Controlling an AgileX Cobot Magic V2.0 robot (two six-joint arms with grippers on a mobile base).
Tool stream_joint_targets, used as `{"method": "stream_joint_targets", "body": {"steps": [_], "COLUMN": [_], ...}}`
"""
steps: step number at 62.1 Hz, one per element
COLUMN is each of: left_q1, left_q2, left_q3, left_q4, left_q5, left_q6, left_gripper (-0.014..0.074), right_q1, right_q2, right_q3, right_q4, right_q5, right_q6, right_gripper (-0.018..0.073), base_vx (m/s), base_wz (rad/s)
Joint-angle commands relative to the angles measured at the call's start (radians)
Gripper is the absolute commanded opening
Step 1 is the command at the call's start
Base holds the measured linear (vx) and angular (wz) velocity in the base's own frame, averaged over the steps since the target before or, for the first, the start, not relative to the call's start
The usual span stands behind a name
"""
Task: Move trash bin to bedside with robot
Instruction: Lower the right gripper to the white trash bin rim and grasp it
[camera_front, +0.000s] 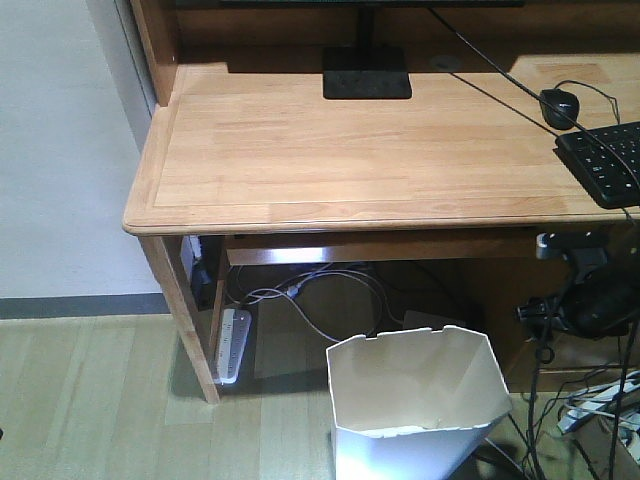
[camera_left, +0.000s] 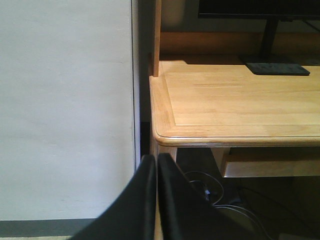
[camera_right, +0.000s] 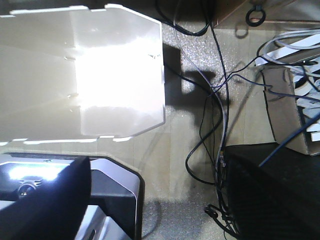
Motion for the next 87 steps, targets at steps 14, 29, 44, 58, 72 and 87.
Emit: {"method": "stream_joint_targets", "body": {"steps": [14, 29, 44, 58, 72, 87], "left_q1": [-0.003, -0.003, -0.003, -0.003, -0.003, -0.003], "left_q2": [-0.010, -0.010, -0.010, -0.010, -0.010, -0.010], "left_q3": [0.029, 0.029, 0.029, 0.029, 0.029, 0.029], "left_q4": [-0.011, -0.011, -0.011, -0.011, -0.011, -0.011], "left_q5": [-0.074, -0.074, -0.074, -0.074, -0.074, -0.074], "left_q6": [-0.008, -0.008, -0.008, -0.008, -0.008, -0.008], "left_gripper": [-0.0006, -0.0006, -0.0006, -0.0006, -0.0006, -0.0006], "right_q1": [-0.005, -0.005, -0.005, -0.005, -0.005, 0.004], "right_q2": [0.274, 0.458, 0.600, 0.721, 0.828, 0.941], "right_q3": [-0.217, -0.360, -0.492, -0.596, -0.721, -0.886], "right_q4": [0.003, 0.004, 0.005, 0.005, 0.005, 0.035], "right_q5": [-0.030, -0.033, -0.029, -0.023, 0.021, 0.129], "right_q6": [-0.060, -0.118, -0.128, -0.149, -0.164, -0.164], "right_gripper": [0.0541, 0.0541, 0.0541, 0.0541, 0.0541, 0.0515], "base_vx": [0.00, 0.00, 0.00, 0.00, 0.00, 0.00], "base_wz": [0.00, 0.00, 0.00, 0.00, 0.00, 0.00]}}
